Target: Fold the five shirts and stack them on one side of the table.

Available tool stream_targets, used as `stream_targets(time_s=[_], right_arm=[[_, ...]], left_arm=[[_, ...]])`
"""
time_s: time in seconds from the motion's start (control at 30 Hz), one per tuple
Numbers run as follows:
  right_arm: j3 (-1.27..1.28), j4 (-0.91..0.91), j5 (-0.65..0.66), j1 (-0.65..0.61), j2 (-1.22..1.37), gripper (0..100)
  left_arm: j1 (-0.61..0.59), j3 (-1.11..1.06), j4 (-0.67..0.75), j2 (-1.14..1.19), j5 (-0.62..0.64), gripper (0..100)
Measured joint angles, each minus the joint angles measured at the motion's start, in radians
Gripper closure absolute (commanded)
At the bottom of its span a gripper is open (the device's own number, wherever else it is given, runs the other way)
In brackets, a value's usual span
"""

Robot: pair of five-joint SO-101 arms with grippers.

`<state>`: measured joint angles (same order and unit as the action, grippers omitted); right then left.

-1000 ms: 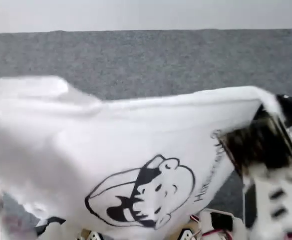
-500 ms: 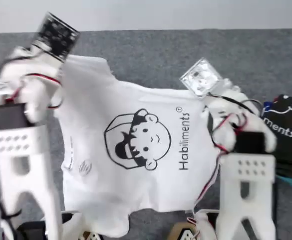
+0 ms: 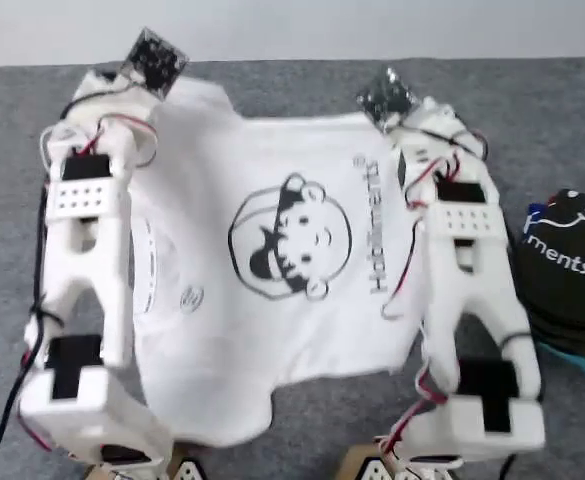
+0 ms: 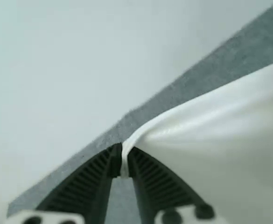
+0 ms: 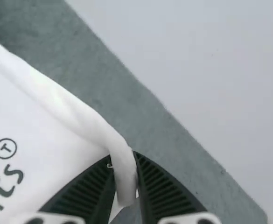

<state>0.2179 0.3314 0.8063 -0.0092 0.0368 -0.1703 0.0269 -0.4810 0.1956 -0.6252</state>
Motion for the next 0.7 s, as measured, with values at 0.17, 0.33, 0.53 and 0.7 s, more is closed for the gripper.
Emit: stream_targets(time_s=[0.17,0.33,0.53,0.7], right_arm=[[-0.275,-0.009,0.000,0.000,0.224,98.9],[-0.446,-0.008,0.000,0.006,0.347,98.9],[-0.486,0.032,0.000,0.015,0.354,98.9],[-0.486,0.169,0.029,0.028,0.354,98.9]], left_arm=[[0.009,0.290,0.014,0.206,0.000,100],[0.040,0.531,0.014,0.354,0.000,100],[0.046,0.684,-0.097,0.400,-0.002,100],[0.046,0.761,-0.327,0.400,-0.005,100]])
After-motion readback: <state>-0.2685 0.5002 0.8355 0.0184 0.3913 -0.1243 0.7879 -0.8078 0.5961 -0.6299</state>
